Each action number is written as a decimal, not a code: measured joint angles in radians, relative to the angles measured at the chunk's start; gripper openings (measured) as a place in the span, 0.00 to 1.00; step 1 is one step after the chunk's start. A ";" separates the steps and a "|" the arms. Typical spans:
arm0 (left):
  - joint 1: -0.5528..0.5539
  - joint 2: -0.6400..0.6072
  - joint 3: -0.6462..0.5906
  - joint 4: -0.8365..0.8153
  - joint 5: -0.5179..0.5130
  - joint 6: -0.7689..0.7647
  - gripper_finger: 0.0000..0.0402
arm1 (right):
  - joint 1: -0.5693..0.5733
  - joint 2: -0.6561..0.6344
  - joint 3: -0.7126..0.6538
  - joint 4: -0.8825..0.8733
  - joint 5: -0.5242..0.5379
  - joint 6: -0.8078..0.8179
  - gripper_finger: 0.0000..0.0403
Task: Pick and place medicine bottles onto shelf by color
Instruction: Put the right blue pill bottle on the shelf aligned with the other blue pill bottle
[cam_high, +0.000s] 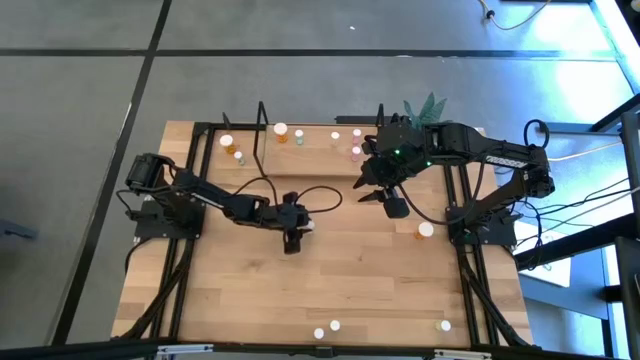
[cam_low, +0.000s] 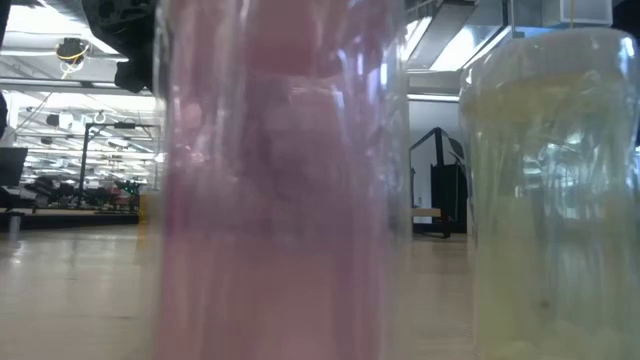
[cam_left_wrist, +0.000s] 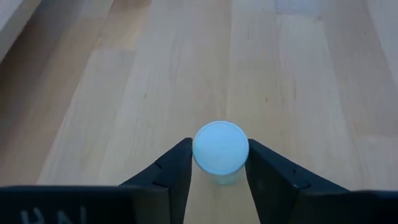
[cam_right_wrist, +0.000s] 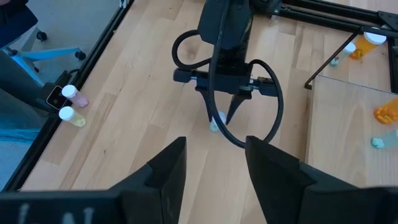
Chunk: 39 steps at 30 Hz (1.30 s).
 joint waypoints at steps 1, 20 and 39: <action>0.000 0.000 0.000 0.000 0.005 0.000 0.33 | 0.000 0.000 0.000 0.000 0.000 0.000 0.41; -0.002 -0.008 0.010 -0.006 0.010 0.000 0.26 | 0.000 0.000 0.000 0.023 0.000 0.000 0.41; 0.102 -0.217 0.174 -0.268 -0.103 -0.004 0.26 | 0.000 0.001 0.000 0.022 0.035 -0.003 0.41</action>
